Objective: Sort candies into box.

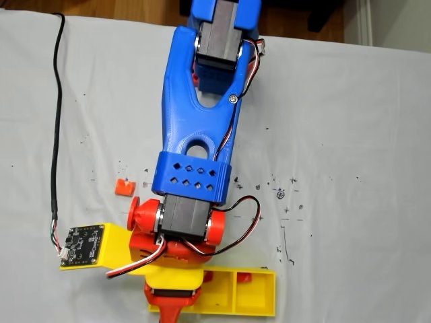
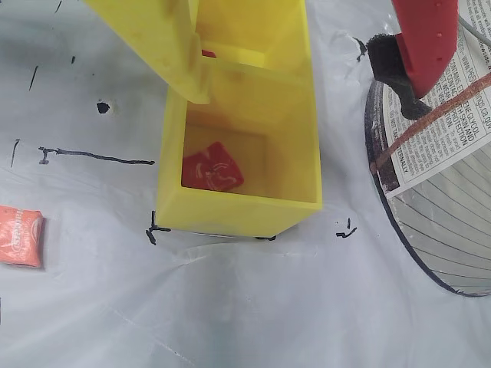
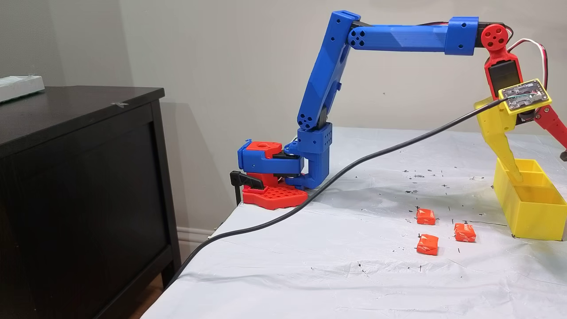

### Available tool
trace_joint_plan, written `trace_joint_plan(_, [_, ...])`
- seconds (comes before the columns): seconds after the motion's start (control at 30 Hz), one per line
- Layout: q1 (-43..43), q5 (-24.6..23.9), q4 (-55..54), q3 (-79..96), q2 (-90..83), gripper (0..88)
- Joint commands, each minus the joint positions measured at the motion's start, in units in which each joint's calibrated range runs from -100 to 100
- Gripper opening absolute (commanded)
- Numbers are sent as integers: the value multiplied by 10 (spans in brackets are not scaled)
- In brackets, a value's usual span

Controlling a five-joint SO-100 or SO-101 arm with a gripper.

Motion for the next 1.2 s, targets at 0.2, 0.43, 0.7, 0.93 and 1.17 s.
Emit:
trace_joint_plan(0.2, [8, -1, 12, -28, -58, 20])
trace_joint_plan(0.43, [18, 3, 49, 1, -97, 2])
trace_joint_plan(0.7, [44, 47, 119, 91, -178, 2])
trace_joint_plan(0.93, [60, 73, 11, 391, -369, 2])
trace_joint_plan(1.17, [69, 86, -14, 477, -396, 116])
